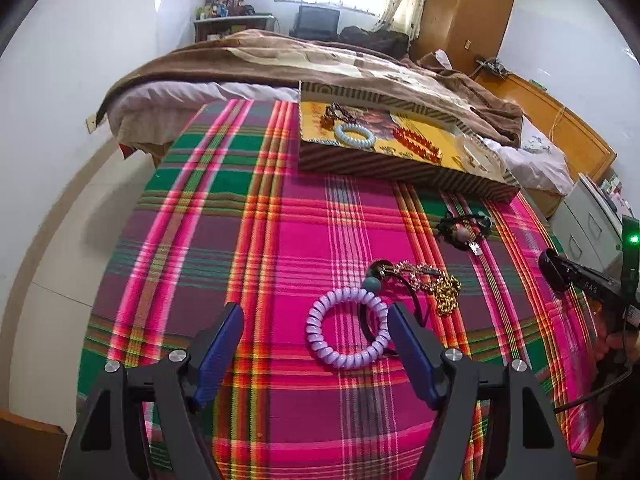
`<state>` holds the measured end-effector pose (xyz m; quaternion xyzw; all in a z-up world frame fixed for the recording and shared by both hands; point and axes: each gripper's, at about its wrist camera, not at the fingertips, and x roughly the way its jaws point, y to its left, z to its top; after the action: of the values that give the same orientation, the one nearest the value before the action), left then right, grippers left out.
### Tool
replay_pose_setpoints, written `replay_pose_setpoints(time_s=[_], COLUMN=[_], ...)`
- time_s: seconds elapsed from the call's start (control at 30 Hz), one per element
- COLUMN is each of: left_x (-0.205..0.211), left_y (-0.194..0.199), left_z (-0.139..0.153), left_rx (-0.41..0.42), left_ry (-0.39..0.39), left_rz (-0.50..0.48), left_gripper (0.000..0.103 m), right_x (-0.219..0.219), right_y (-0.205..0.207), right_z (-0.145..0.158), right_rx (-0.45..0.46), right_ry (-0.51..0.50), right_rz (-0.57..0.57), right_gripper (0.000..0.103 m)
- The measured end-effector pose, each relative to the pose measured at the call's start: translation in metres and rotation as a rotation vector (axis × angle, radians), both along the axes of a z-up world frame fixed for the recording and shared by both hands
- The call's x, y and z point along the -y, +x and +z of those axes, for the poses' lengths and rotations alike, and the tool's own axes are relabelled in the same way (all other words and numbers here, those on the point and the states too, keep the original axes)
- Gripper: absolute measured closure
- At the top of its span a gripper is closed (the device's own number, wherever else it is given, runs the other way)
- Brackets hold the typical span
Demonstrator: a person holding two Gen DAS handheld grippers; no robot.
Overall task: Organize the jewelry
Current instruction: 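Lift the black band with the right gripper while the left grasps the lilac coiled bracelet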
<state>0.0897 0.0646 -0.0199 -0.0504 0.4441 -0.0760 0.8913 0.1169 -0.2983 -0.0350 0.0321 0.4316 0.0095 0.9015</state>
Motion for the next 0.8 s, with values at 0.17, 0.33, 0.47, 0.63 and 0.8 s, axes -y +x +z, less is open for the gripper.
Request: replay_pose_setpoints(time_s=[0.17,0.33,0.47,0.63,0.8], left_x=[0.004,0.004,0.006,0.013,0.018], left_y=[0.005,0.009,0.011,0.017,0.023], left_z=[-0.009,-0.014,-0.018,-0.019,-0.019], left_rx=[-0.036,-0.054,-0.066,-0.069,-0.064], left_ry=[0.022,0.065,0.12,0.163,0.178], left_rz=[0.006,0.041,0.045,0.026,0.015], left_gripper=[0.029,0.029,0.029,0.029,0.029], right_x=[0.007,0.004,-0.001,-0.011,-0.019], right_y=[-0.011,-0.02,-0.021,-0.022,-0.024], right_z=[0.007,0.012,0.016,0.018,0.018], right_rx=[0.03,0.05,0.063,0.071,0.07], right_ry=[0.072,0.089,0.105,0.115,0.118], right_rz=[-0.012,-0.003,0.012,0.04,0.054], right_gripper=[0.094,0.093,0.093,0.093,0.093])
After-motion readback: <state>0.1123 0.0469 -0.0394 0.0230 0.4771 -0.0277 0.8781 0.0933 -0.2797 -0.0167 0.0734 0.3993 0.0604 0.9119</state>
